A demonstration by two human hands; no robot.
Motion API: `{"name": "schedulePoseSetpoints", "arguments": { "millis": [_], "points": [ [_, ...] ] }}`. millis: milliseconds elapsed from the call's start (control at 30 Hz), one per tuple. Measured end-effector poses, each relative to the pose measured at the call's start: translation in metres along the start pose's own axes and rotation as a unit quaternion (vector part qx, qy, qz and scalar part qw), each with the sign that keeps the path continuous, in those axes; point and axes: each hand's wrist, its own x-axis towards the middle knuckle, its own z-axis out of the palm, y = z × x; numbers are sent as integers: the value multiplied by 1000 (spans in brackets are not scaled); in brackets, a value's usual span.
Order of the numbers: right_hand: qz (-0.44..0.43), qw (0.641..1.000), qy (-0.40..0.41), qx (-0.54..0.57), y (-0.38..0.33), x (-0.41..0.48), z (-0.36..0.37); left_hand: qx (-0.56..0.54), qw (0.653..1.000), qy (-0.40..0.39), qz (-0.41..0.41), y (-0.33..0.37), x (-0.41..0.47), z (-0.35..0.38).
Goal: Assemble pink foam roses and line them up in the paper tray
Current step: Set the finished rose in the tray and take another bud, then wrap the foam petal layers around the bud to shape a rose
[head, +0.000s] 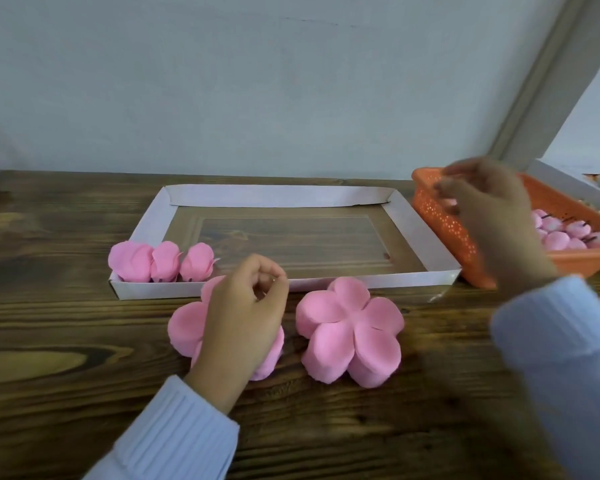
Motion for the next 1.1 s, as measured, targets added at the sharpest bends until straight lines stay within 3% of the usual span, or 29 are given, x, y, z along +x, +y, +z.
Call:
{"name": "schedulePoseSetpoints", "arguments": {
  "millis": [67,133,233,267,300,367,567,800,933,1100],
  "points": [
    [-15,970,3,-243,23,48,-32,10,1000,2,1,0,0,1],
    [9,906,-56,-420,49,86,-61,21,1000,4,2,1,0,3],
    [66,790,-178,-583,79,107,-91,37,999,-5,3,2,0,4],
    [85,760,-210,-609,84,107,-98,44,999,-10,6,2,-1,4],
    [97,752,-226,-612,88,108,-103,50,999,-14,10,2,-1,3],
    [108,763,-230,-595,88,110,-109,73,997,-24,20,3,-3,3],
    [154,745,-273,-589,74,106,-95,157,985,-74,21,5,-5,5],
    [149,705,-253,-645,75,93,-75,189,976,-99,39,6,-6,5],
    [136,723,-229,-638,92,98,-71,181,978,-99,34,8,-7,5],
    [120,780,-220,-573,89,103,-77,165,981,-99,30,12,-9,4]
  ]
}}
